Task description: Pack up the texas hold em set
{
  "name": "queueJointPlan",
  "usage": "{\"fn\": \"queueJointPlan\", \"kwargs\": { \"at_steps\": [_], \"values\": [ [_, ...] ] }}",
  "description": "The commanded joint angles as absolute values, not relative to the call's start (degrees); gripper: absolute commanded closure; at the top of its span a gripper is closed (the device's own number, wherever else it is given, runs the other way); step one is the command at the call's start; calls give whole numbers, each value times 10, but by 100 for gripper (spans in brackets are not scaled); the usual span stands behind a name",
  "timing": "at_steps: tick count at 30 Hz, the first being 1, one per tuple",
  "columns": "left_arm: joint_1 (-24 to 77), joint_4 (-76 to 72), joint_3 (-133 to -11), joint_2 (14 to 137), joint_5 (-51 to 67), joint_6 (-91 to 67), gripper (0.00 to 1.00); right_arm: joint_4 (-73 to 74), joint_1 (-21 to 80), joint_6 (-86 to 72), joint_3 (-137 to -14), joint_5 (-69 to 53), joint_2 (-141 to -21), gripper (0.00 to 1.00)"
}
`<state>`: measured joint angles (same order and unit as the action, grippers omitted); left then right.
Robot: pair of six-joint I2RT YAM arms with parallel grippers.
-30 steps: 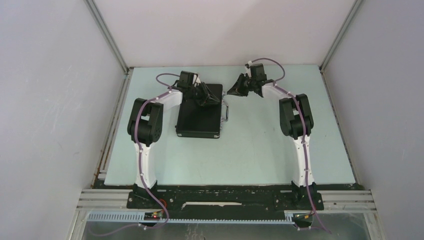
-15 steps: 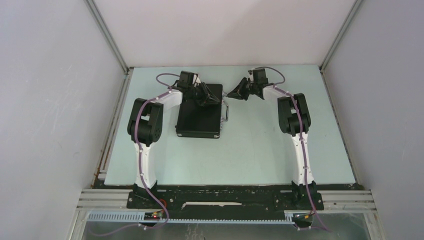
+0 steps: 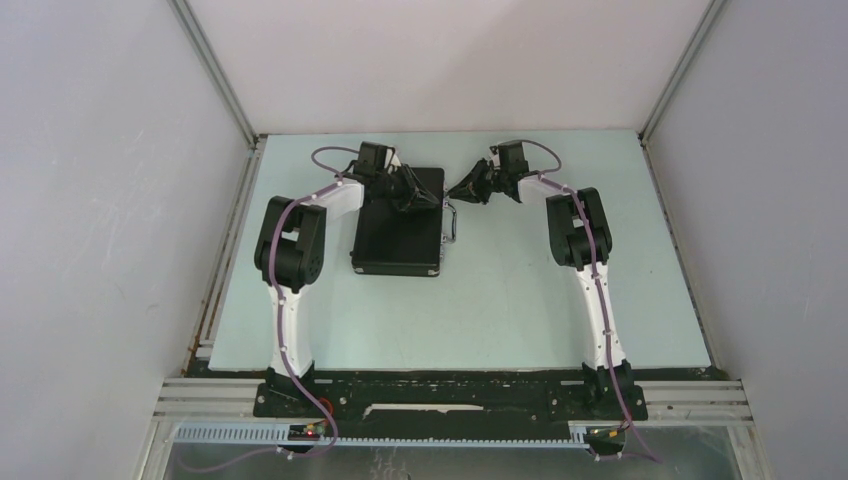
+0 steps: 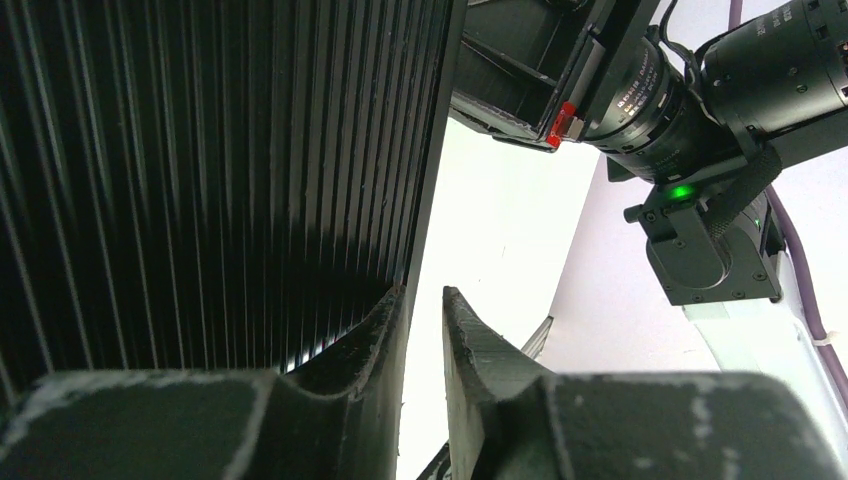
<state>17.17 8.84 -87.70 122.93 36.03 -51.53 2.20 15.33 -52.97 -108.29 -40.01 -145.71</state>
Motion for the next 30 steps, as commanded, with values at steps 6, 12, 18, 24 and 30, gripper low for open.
{"fn": "queueJointPlan", "kwargs": {
  "at_steps": [6,12,18,24,30],
  "values": [
    [186,204,-918,1205,267,-398,70,19,140,-454,-1030,-377,-1373,65],
    [211,250,-943,1141,192,-314,62,53,115,-366,-982,-357,-1304,49],
    [276,260,-934,1044,64,-203,38,38,98,-309,-883,-326,-1211,37],
    [316,252,-914,984,25,-175,26,25,114,-286,-773,-306,-1091,33],
    [426,205,-848,839,-130,-79,13,96,186,-230,-644,-145,-865,21]
  ]
}}
